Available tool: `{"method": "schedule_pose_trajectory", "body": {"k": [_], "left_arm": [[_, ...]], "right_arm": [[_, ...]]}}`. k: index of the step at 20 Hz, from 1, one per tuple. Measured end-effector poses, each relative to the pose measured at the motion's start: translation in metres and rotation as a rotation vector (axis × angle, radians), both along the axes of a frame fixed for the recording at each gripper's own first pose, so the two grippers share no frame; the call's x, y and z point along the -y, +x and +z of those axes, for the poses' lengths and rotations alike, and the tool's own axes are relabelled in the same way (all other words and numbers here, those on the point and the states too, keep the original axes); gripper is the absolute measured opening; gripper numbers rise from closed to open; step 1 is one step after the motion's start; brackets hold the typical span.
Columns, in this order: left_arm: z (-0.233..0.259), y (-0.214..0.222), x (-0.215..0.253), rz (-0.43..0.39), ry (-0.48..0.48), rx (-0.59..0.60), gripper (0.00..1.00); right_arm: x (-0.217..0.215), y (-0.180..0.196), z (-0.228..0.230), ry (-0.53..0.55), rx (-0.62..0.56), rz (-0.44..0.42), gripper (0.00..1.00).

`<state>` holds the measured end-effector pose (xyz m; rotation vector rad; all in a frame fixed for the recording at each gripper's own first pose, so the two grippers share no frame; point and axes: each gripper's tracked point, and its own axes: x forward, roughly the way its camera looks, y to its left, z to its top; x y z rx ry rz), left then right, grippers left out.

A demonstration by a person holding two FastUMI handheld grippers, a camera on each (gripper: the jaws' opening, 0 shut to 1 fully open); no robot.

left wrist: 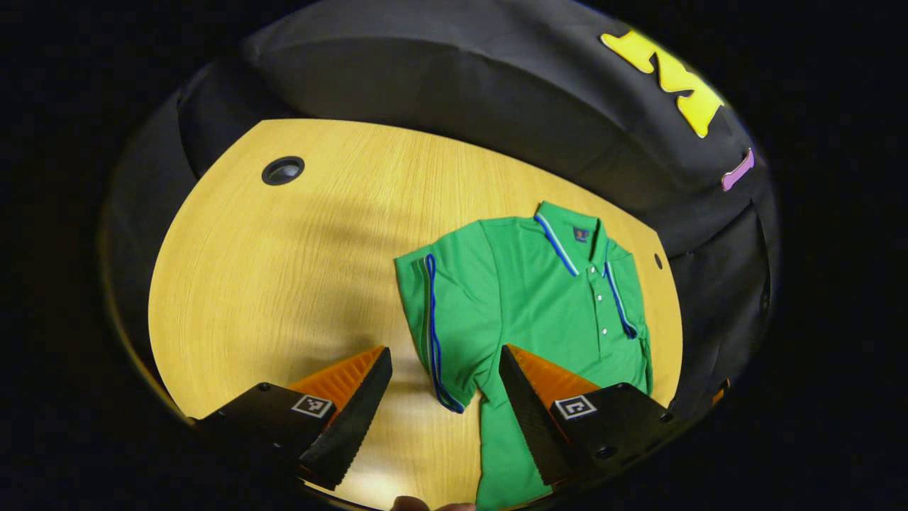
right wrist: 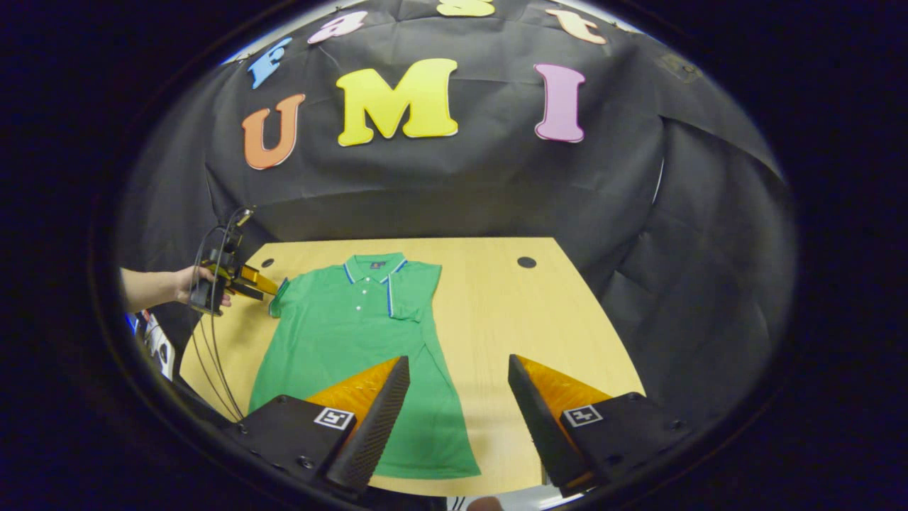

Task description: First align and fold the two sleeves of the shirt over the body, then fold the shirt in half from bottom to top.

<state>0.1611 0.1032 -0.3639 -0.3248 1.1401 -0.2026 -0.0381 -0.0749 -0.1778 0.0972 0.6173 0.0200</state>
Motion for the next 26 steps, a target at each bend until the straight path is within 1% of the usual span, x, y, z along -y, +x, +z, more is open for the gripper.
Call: {"method": "schedule_pose_trajectory", "body": {"k": [1,2,3,4,5,6,7,8,9,10,11,12,13,14,15,16,17,18,19,21,22,24,25,26], "left_arm": [[-0.006,0.000,0.001,-0.015,0.011,-0.021,1.00],[-0.011,0.001,0.002,-0.033,0.025,-0.033,0.96],[-0.015,0.004,0.001,-0.044,0.044,-0.036,0.96],[-0.020,0.009,-0.001,-0.051,0.065,-0.038,0.95],[-0.023,0.010,-0.004,-0.056,0.088,-0.048,0.93],[-0.024,0.014,-0.005,-0.064,0.100,-0.040,0.86],[-0.024,0.016,-0.005,-0.069,0.107,-0.039,0.82],[-0.025,0.017,-0.007,-0.066,0.117,-0.045,0.77],[-0.026,0.017,-0.009,-0.064,0.128,-0.053,0.74],[-0.027,0.016,-0.011,-0.065,0.144,-0.059,0.66],[-0.029,0.016,-0.015,-0.064,0.168,-0.066,0.63],[-0.030,0.017,-0.017,-0.060,0.183,-0.071,0.52],[-0.031,0.015,-0.017,-0.045,0.187,-0.083,0.39],[-0.031,0.014,-0.009,-0.032,0.154,-0.089,0.00],[-0.028,0.012,-0.005,-0.020,0.135,-0.095,0.05],[-0.027,0.013,-0.007,-0.005,0.128,-0.090,0.04],[-0.023,0.014,-0.008,0.005,0.125,-0.074,0.03],[-0.017,0.017,-0.009,0.008,0.126,-0.052,0.03],[-0.010,0.020,-0.010,0.004,0.131,-0.030,0.03],[0.005,0.027,-0.006,-0.011,0.137,0.010,0.03],[0.011,0.028,-0.001,-0.021,0.141,0.024,0.03],[0.021,0.028,0.010,-0.050,0.161,0.036,0.03],[0.028,0.030,0.019,-0.066,0.159,0.054,0.04],[0.035,0.034,0.027,-0.083,0.166,0.072,0.03]], "right_arm": [[0.003,-0.005,-0.004,0.007,-0.008,-0.013,0.91],[0.002,-0.009,-0.009,0.019,-0.018,-0.024,0.95],[0.003,-0.014,-0.012,0.031,-0.029,-0.030,0.95],[0.002,-0.015,-0.016,0.038,-0.035,-0.034,0.91],[0.002,-0.016,-0.017,0.040,-0.040,-0.035,0.91],[0.003,-0.017,-0.018,0.039,-0.042,-0.036,0.87],[0.004,-0.016,-0.019,0.040,-0.041,-0.039,0.91],[0.004,-0.016,-0.018,0.042,-0.040,-0.042,0.87],[0.003,-0.016,-0.019,0.046,-0.041,-0.044,0.87],[0.003,-0.016,-0.020,0.048,-0.043,-0.046,0.91],[0.004,-0.016,-0.022,0.045,-0.048,-0.049,0.91],[0.004,-0.016,-0.024,0.041,-0.051,-0.050,0.91],[0.006,-0.015,-0.025,0.029,-0.051,-0.052,0.91],[0.006,-0.013,-0.021,0.020,-0.038,-0.050,0.91],[0.006,-0.011,-0.016,0.012,-0.021,-0.047,0.87],[0.005,-0.010,-0.014,0.004,-0.010,-0.040,0.91],[0.005,-0.011,-0.013,-0.002,-0.008,-0.035,0.87],[0.006,-0.011,-0.015,-0.004,-0.008,-0.034,0.91],[0.006,-0.010,-0.013,-0.006,-0.001,-0.034,0.91],[0.005,-0.009,-0.010,-0.010,0.020,-0.028,0.91],[0.004,-0.009,-0.009,-0.011,0.030,-0.026,0.87],[0.003,-0.009,-0.008,-0.006,0.043,-0.019,0.87],[0.003,-0.011,-0.010,-0.003,0.042,-0.021,0.91],[0.004,-0.014,-0.012,0.003,0.035,-0.020,0.91]]}}
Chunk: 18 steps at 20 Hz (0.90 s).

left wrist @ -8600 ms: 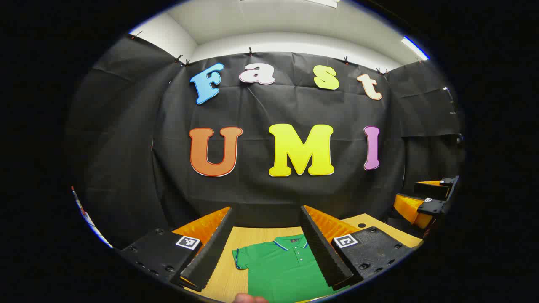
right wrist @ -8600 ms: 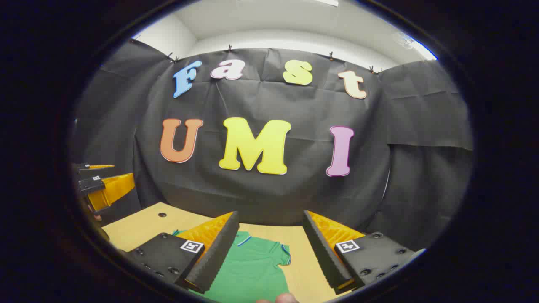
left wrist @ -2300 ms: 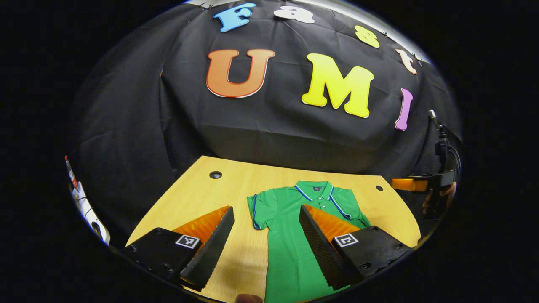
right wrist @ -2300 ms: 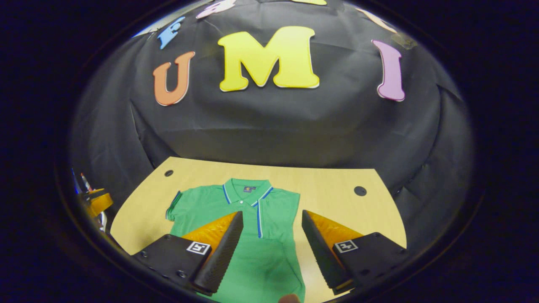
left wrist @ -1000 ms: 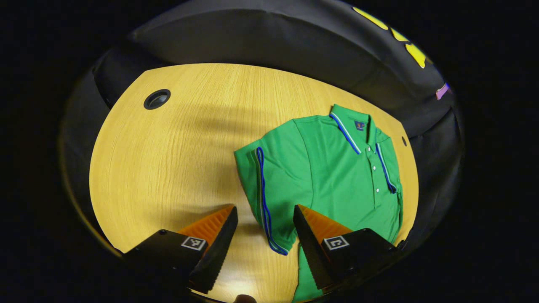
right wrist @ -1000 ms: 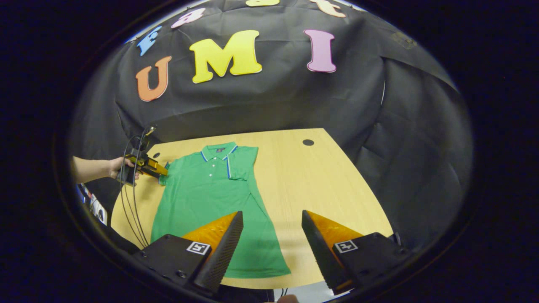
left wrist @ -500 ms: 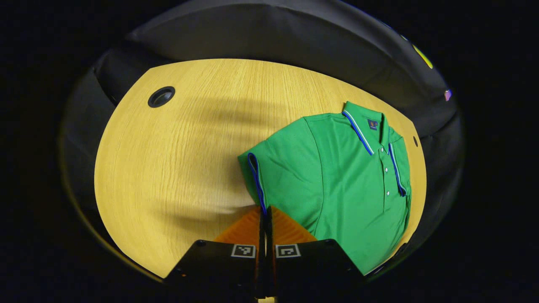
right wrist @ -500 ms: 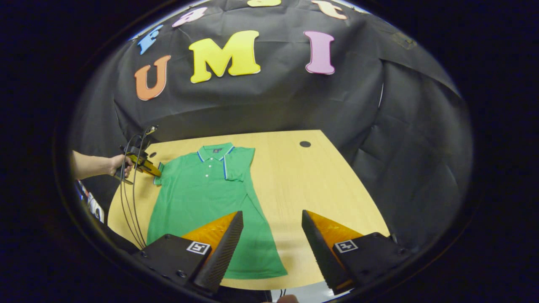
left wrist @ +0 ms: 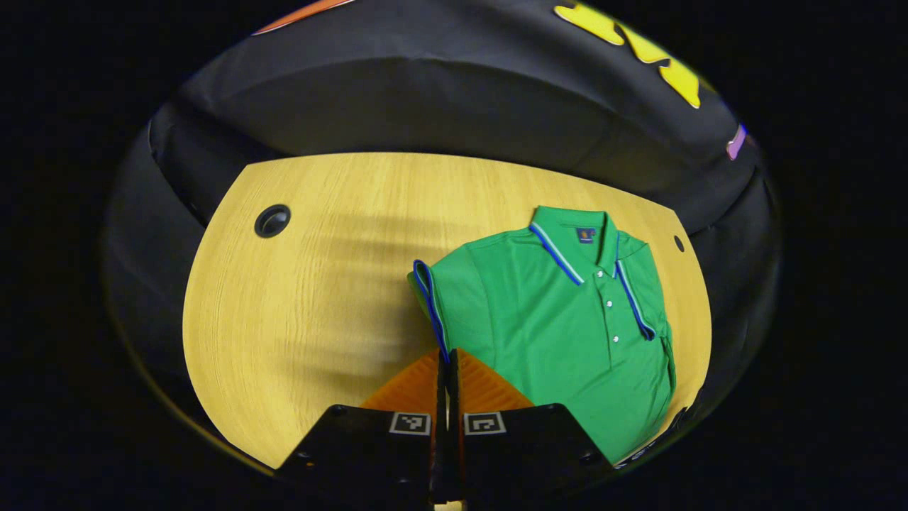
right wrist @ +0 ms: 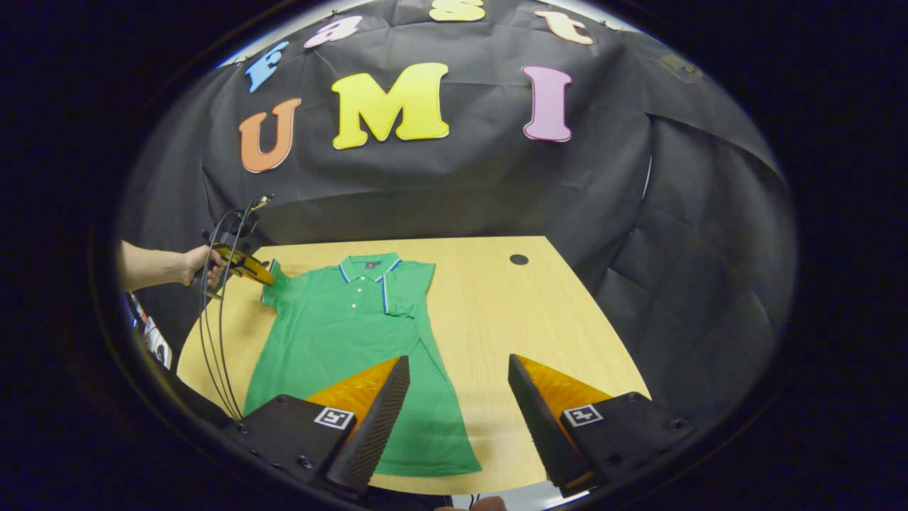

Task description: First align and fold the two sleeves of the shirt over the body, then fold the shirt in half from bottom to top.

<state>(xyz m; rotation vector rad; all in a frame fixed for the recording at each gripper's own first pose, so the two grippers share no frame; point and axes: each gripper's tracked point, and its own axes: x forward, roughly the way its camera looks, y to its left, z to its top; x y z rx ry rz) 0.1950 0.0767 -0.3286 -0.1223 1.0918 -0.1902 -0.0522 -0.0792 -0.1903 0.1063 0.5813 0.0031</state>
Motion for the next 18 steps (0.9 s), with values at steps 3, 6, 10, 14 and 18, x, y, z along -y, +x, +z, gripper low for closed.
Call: {"method": "schedule_pose_trajectory", "body": {"k": [3,6,10,14,18], "left_arm": [[0.015,0.008,0.030,-0.051,0.004,0.043,0.03],[0.012,0.015,0.068,-0.072,-0.007,0.049,0.03],[0.013,0.018,0.120,-0.087,-0.067,0.065,0.03],[0.018,0.021,0.151,-0.104,-0.089,0.103,0.17],[0.026,0.016,0.147,-0.048,-0.081,0.111,1.00]], "right_arm": [[0.011,-0.008,-0.002,0.002,-0.005,-0.014,0.91],[0.026,-0.014,-0.003,-0.007,-0.001,-0.033,0.91],[0.043,-0.017,0.002,0.003,0.008,-0.051,0.91],[0.043,-0.012,0.003,0.025,-0.005,-0.032,0.91],[0.031,0.000,0.008,0.018,0.006,0.022,0.91]]}}
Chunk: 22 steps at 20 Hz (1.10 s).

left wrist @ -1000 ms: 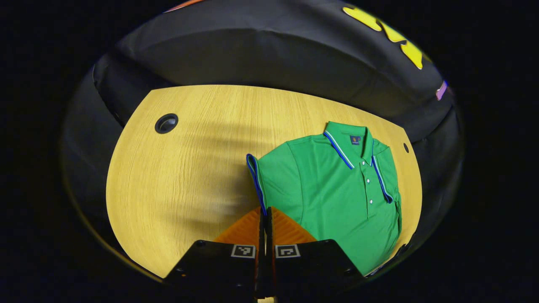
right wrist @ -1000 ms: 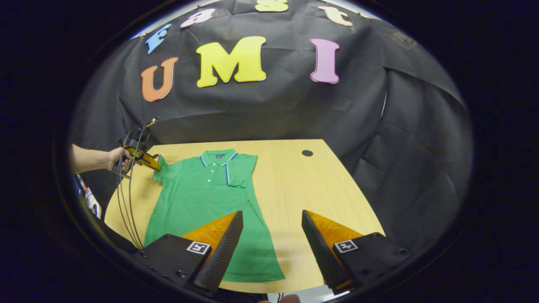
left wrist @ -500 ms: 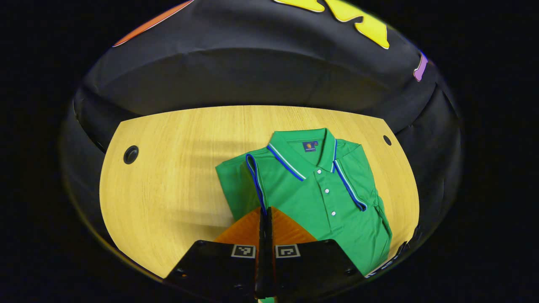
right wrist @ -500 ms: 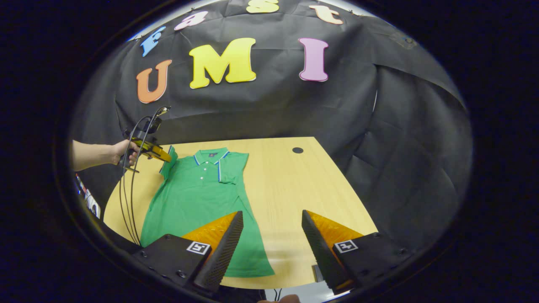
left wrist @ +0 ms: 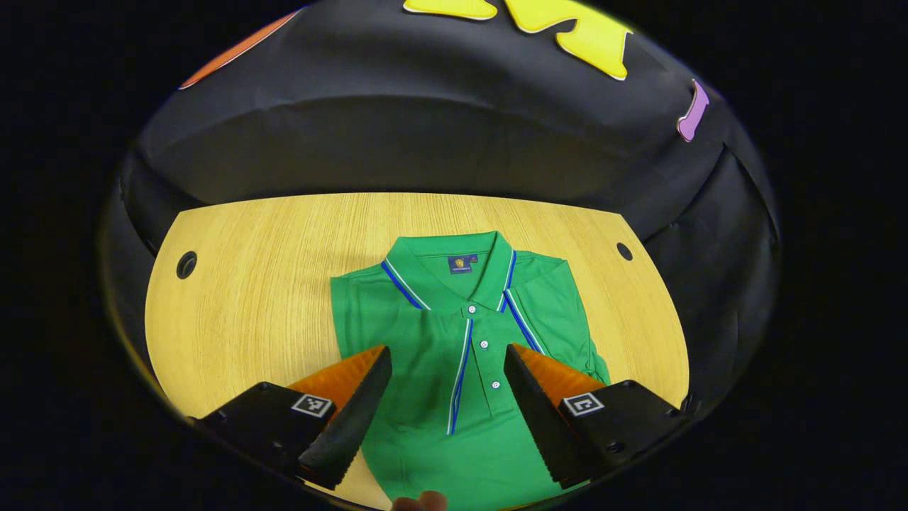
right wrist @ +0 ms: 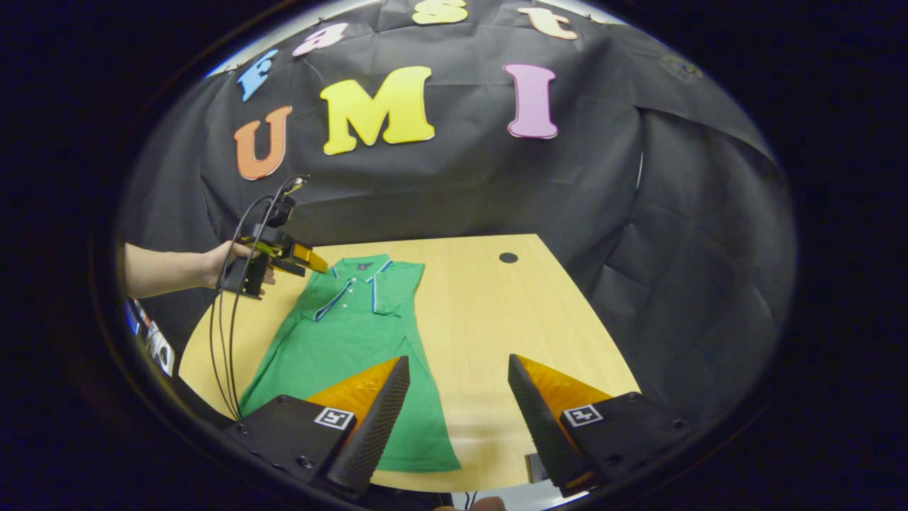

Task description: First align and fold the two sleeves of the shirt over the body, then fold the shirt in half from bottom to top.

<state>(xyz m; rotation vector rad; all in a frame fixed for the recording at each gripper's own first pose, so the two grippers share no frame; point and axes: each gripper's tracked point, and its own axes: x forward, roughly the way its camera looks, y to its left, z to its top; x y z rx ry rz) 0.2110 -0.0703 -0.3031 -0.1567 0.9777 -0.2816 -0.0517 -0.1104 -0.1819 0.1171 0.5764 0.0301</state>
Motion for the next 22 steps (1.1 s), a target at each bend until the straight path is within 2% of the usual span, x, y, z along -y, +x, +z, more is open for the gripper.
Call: {"method": "schedule_pose_trajectory", "body": {"k": [3,4,5,7,9,11,14,18,21,22], "left_arm": [[0.013,-0.009,-0.017,0.065,-0.019,0.005,1.00],[0.021,-0.012,-0.028,0.082,-0.011,0.031,1.00],[0.030,-0.017,-0.040,0.092,0.010,0.055,1.00],[0.050,-0.037,-0.053,0.092,0.027,0.109,1.00],[0.073,-0.063,-0.063,0.084,0.018,0.172,1.00],[0.082,-0.102,-0.067,0.068,0.005,0.216,1.00],[0.066,-0.179,-0.079,0.054,0.055,0.186,1.00],[0.033,-0.274,-0.068,0.010,0.063,0.073,1.00],[0.007,-0.321,-0.068,-0.055,0.123,0.026,1.00],[0.000,-0.334,-0.071,-0.078,0.146,0.016,1.00]], "right_arm": [[-0.013,0.008,0.005,-0.013,0.010,0.047,0.95],[-0.017,0.011,0.008,-0.010,0.019,0.059,0.87],[-0.022,0.015,0.010,-0.007,0.025,0.071,0.91],[-0.034,0.023,0.009,-0.007,0.022,0.108,0.87],[-0.040,0.032,0.007,-0.041,0.018,0.135,0.98],[-0.050,0.037,0.006,-0.073,0.011,0.170,0.96],[-0.067,0.036,-0.004,-0.038,-0.028,0.208,0.94],[-0.075,0.024,-0.025,-0.059,-0.095,0.272,0.96],[-0.068,0.010,-0.046,-0.100,-0.150,0.303,0.98],[-0.065,0.004,-0.055,-0.118,-0.170,0.312,0.94]]}}
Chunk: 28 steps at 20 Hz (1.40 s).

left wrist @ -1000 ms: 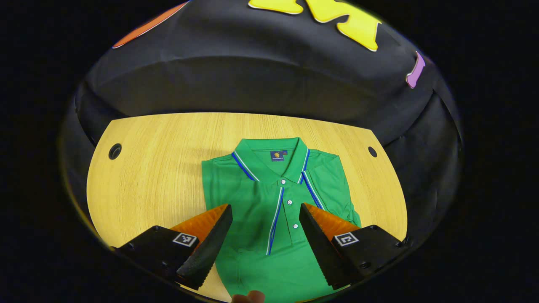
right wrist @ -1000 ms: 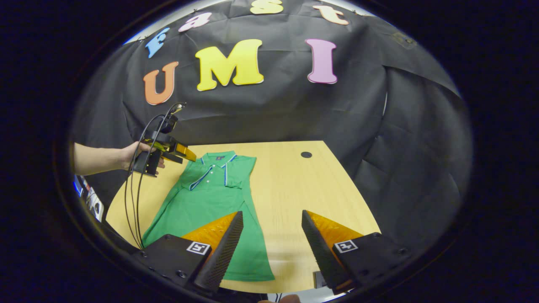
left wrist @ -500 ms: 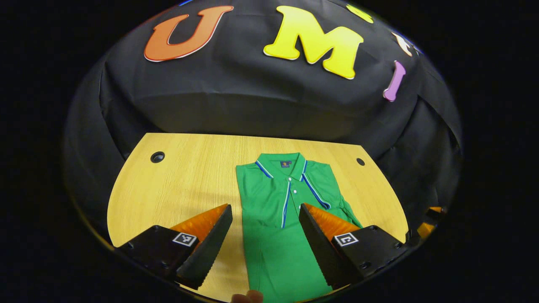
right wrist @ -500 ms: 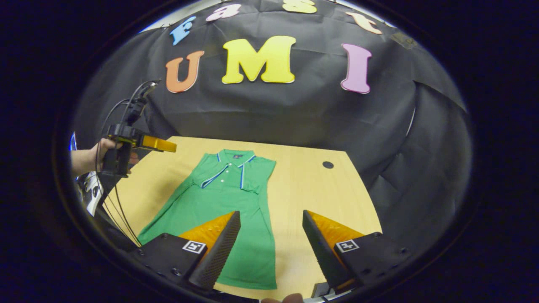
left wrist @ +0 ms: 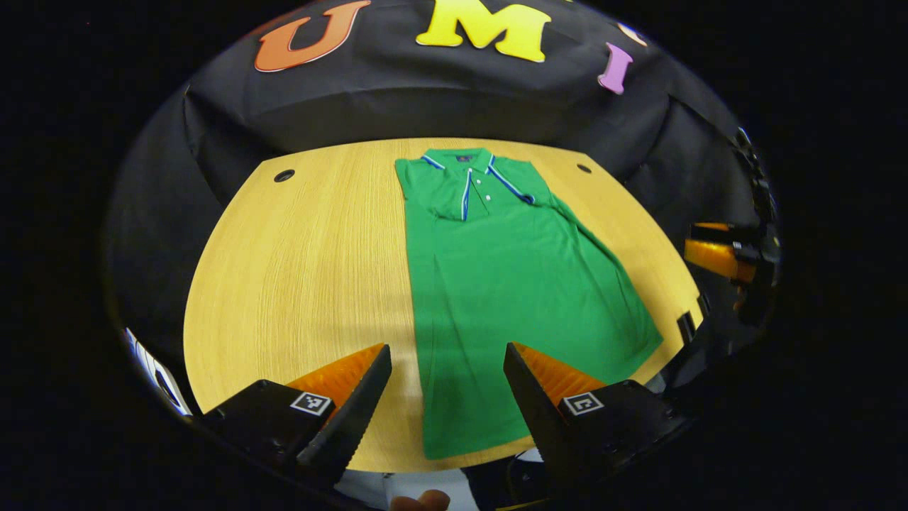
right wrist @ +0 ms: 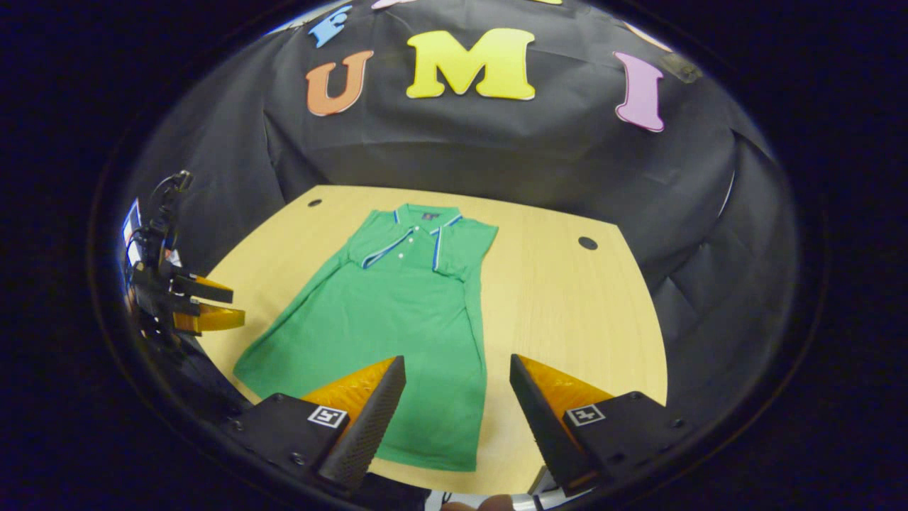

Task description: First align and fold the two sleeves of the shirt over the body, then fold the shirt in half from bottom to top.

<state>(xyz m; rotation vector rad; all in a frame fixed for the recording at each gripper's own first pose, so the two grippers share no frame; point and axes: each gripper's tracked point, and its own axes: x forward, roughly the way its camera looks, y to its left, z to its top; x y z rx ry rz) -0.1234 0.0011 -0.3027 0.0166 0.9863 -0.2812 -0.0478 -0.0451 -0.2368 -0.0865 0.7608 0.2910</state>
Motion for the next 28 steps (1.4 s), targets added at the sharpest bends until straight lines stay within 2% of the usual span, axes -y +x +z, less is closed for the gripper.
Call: {"method": "schedule_pose_trajectory", "body": {"k": [3,5,6,10,15,20,23,25,28], "left_arm": [[-0.018,-0.039,-0.007,-0.048,0.049,-0.047,1.00],[-0.031,-0.060,-0.002,-0.051,0.035,-0.094,1.00],[-0.037,-0.070,0.000,-0.040,0.021,-0.121,1.00],[-0.054,-0.073,0.006,0.011,-0.008,-0.139,1.00],[-0.072,-0.083,0.003,-0.016,0.032,-0.182,1.00],[-0.083,-0.090,0.006,-0.001,0.036,-0.218,1.00],[-0.083,-0.091,0.004,0.008,0.055,-0.202,1.00],[-0.085,-0.092,0.005,-0.014,0.103,-0.183,1.00],[-0.085,-0.090,0.004,0.011,0.100,-0.189,1.00]], "right_arm": [[0.004,-0.027,-0.031,-0.035,-0.082,0.022,0.96],[0.003,-0.049,-0.055,-0.054,-0.152,0.049,0.94],[0.001,-0.060,-0.068,-0.055,-0.190,0.062,0.96],[-0.001,-0.091,-0.105,-0.085,-0.303,0.104,0.94],[0.006,-0.091,-0.132,-0.129,-0.339,0.113,0.96],[0.002,-0.095,-0.151,-0.137,-0.368,0.112,0.96],[-0.001,-0.096,-0.154,-0.134,-0.364,0.121,0.96],[0.000,-0.097,-0.153,-0.110,-0.362,0.110,0.96],[-0.002,-0.099,-0.154,-0.112,-0.332,0.144,0.95]]}}
